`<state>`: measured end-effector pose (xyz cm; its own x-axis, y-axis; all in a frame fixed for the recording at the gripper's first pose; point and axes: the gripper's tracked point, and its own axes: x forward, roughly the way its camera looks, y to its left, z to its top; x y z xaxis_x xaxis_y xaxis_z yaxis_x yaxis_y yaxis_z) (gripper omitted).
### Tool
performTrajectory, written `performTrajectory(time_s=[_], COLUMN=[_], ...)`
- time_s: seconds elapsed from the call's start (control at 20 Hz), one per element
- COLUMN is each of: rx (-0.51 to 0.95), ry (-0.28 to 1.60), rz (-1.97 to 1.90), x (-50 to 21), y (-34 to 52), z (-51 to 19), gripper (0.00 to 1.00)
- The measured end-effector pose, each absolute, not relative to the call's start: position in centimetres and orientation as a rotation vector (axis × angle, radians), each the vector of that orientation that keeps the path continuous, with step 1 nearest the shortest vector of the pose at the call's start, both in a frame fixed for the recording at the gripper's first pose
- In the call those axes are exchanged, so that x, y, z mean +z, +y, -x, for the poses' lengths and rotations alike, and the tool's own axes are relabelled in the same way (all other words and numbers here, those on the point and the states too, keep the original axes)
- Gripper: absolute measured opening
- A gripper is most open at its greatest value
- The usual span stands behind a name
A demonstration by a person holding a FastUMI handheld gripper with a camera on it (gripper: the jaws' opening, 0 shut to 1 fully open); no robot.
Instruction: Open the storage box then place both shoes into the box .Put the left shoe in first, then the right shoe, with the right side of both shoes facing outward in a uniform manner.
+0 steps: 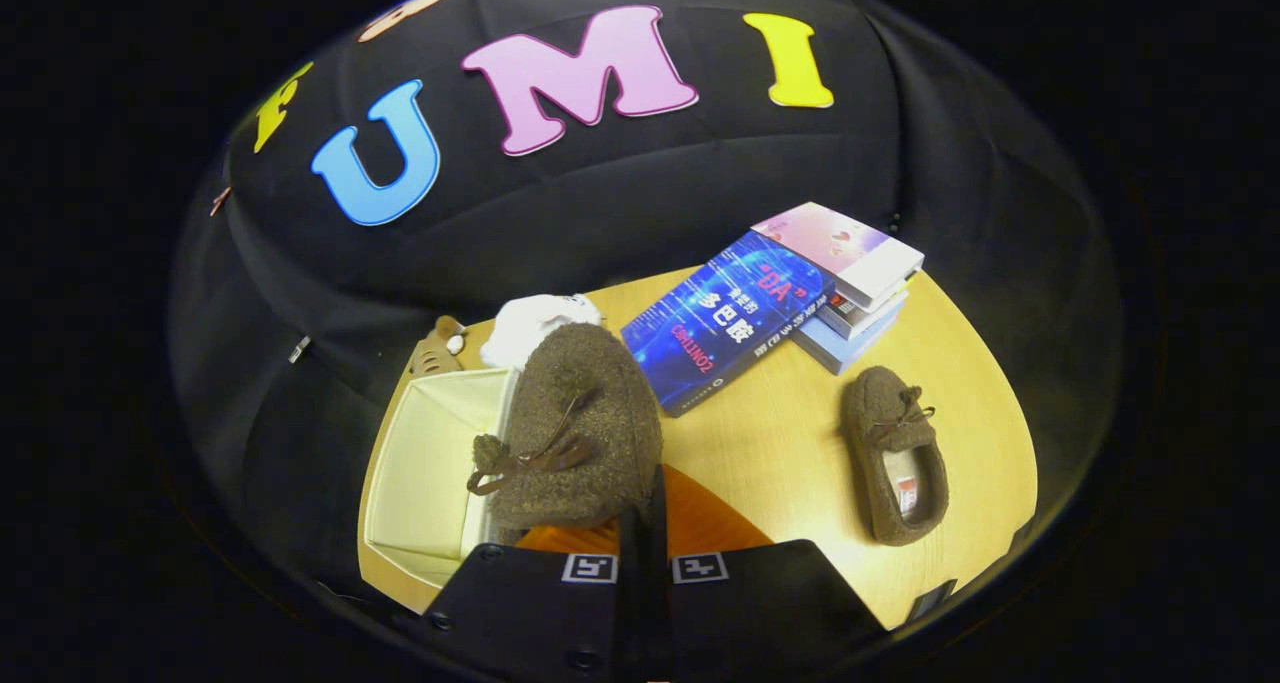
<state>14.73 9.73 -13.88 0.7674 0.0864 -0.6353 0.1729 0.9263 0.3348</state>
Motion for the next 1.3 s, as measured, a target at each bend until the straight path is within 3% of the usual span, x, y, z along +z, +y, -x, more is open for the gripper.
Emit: performTrajectory(time_s=[0.75,1.3], rx=[0.134,-0.019], ry=[0.759,0.93], rz=[-0.538,-0.492], x=[-11.5,-21.3], y=[27.3,30.6], z=[-19.2,-21.7], gripper=[0.05,0.05])
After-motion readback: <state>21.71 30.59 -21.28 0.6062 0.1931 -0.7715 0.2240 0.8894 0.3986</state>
